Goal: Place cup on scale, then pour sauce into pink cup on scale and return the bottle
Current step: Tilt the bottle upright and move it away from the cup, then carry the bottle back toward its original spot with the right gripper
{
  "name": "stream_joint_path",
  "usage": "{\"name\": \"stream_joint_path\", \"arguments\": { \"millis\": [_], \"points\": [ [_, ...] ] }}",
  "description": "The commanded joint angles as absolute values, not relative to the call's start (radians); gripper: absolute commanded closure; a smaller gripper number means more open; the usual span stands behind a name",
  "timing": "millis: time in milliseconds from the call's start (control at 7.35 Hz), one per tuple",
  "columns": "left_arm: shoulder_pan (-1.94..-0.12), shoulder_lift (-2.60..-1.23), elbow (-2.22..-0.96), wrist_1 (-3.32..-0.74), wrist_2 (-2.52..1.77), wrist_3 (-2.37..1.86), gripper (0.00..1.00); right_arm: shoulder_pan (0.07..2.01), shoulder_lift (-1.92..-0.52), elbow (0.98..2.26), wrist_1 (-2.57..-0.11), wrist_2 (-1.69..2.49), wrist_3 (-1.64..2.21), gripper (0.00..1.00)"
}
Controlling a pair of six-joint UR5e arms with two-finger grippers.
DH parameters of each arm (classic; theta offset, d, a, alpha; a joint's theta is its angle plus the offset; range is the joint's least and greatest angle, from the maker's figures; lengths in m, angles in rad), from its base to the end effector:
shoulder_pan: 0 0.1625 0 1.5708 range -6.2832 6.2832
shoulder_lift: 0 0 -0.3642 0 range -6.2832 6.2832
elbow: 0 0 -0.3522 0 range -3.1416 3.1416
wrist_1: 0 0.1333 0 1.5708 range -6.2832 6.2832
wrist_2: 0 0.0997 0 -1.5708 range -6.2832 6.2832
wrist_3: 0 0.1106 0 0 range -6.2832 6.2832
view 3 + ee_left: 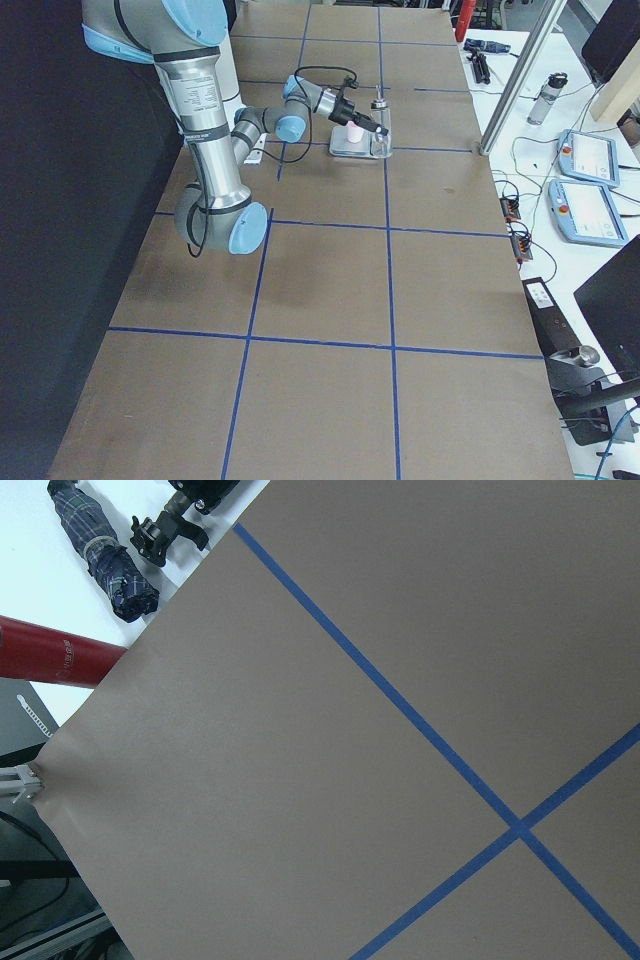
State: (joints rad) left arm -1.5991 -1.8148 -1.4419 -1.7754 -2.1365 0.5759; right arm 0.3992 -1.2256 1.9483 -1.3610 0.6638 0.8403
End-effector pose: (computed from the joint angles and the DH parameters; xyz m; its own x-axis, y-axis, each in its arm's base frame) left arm -0.0899 -0.5595 0.5328 0.7264 0.6380 -0.2556 -0.4396 0.7172 0.5407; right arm -0.3764 -0.3980 0.2328 0.9576 -0.0422 0.2850 -0.2462 0.3942 0.8854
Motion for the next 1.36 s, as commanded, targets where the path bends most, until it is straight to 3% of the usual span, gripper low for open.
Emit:
{"name": "stream_joint_path", "arguments": {
  "millis": [0, 1225],
  "points": [
    [-1.605, -1.821, -1.457, -1.773, -2.137, 0.575, 0.0, 0.422, -1.314, 1.95, -1.362, 0.747, 1.088, 1.0],
    [-1.606, -1.802, -1.457, -1.773, -2.145, 0.571, 0.0, 0.483, -1.44, 1.95, -1.362, 1.009, 1.429, 1.0]
  ]
}}
